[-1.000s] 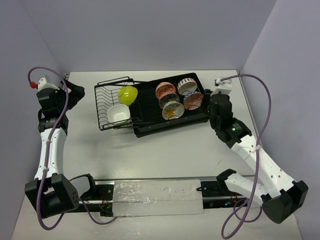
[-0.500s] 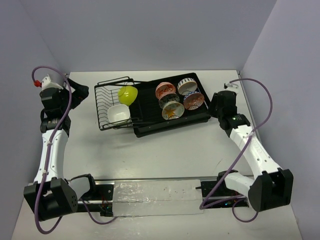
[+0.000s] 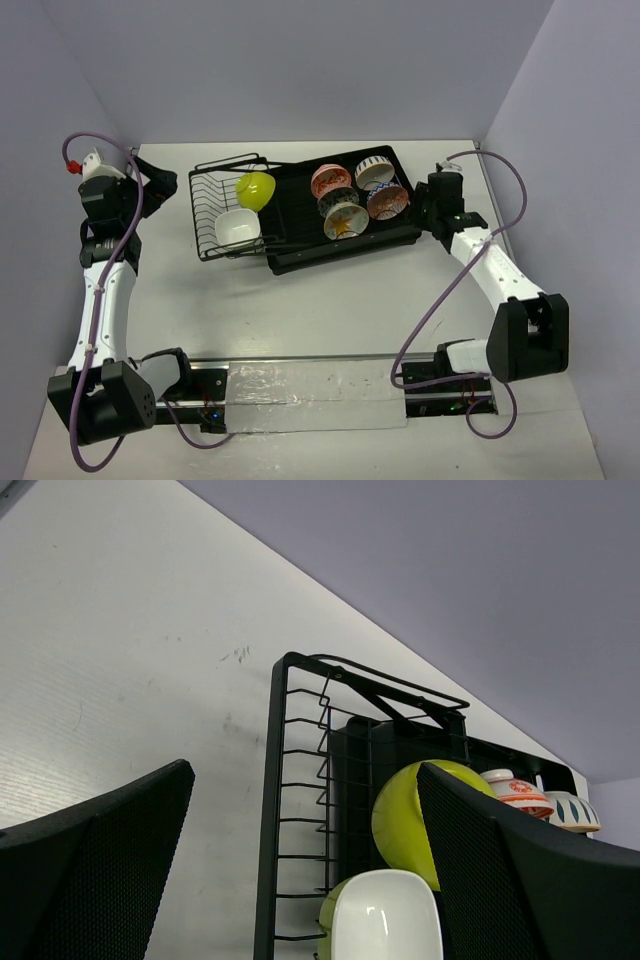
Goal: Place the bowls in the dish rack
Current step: Move the dish rack to the center of the board.
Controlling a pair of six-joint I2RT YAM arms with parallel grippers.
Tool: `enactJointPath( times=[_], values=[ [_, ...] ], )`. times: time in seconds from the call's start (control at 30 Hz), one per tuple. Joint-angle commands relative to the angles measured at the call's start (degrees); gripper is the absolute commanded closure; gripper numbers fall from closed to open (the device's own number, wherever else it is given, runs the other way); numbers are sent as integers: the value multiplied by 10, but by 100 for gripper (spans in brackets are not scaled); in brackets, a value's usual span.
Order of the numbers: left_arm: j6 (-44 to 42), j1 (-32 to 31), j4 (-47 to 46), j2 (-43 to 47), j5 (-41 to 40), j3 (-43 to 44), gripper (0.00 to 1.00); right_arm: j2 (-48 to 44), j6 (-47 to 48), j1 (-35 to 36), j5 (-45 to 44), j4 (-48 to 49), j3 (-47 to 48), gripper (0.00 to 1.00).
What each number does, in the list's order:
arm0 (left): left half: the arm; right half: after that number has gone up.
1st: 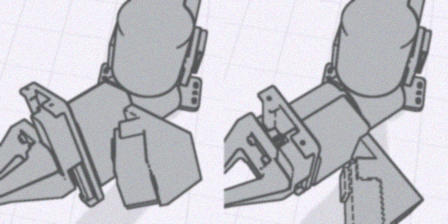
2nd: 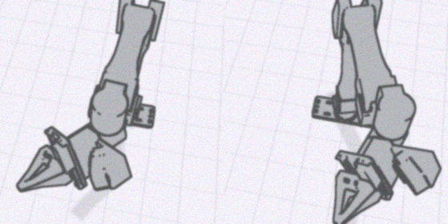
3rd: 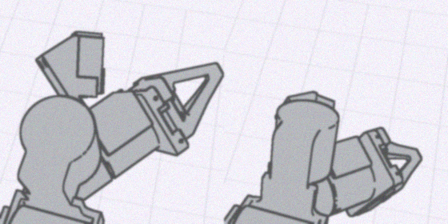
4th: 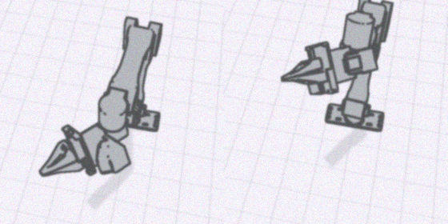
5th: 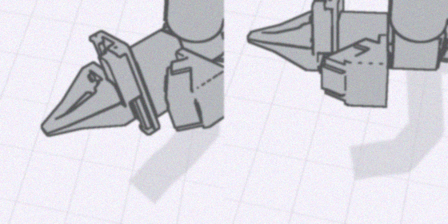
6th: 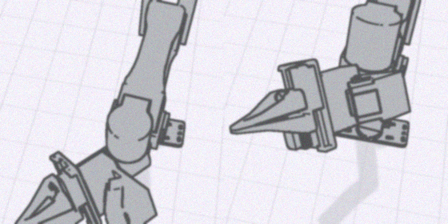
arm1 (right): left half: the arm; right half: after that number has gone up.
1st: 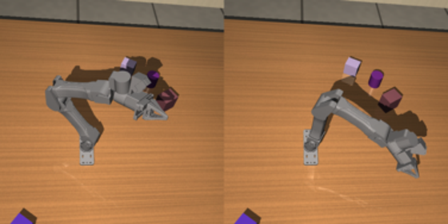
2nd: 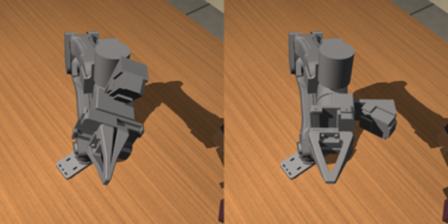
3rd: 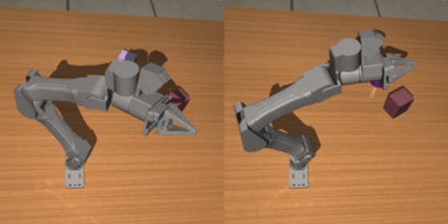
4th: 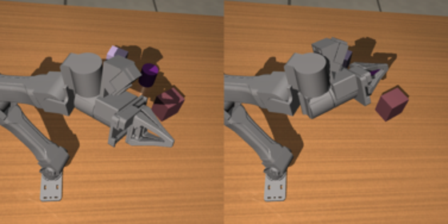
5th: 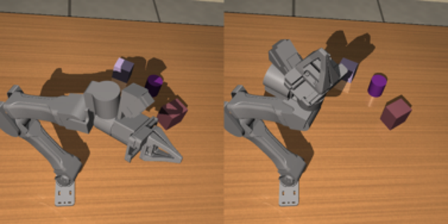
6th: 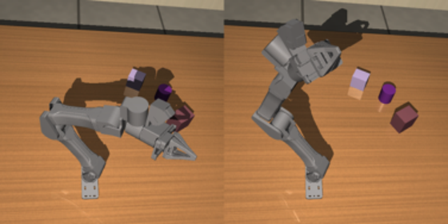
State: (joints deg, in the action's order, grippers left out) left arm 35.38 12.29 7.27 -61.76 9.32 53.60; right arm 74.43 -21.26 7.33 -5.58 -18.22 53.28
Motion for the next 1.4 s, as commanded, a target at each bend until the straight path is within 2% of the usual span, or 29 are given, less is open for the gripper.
enactJointPath(
  times=[0.0,0.37,0.6,0.87,1.37],
  values=[
    [-9,-2,-5,13,1,11,1,20,-5,-9,13,32,37,49],
    [-10,-3,-3,9,1,11,1,78,7,-15,13,15,49,50],
    [-7,-4,-5,7,9,11,1,73,14,-16,-8,-7,47,50],
    [-7,-6,-5,8,10,11,1,43,9,-15,-72,-33,30,50],
    [-9,-8,-2,20,4,11,1,75,10,-15,-37,-60,11,50]
  ],
)
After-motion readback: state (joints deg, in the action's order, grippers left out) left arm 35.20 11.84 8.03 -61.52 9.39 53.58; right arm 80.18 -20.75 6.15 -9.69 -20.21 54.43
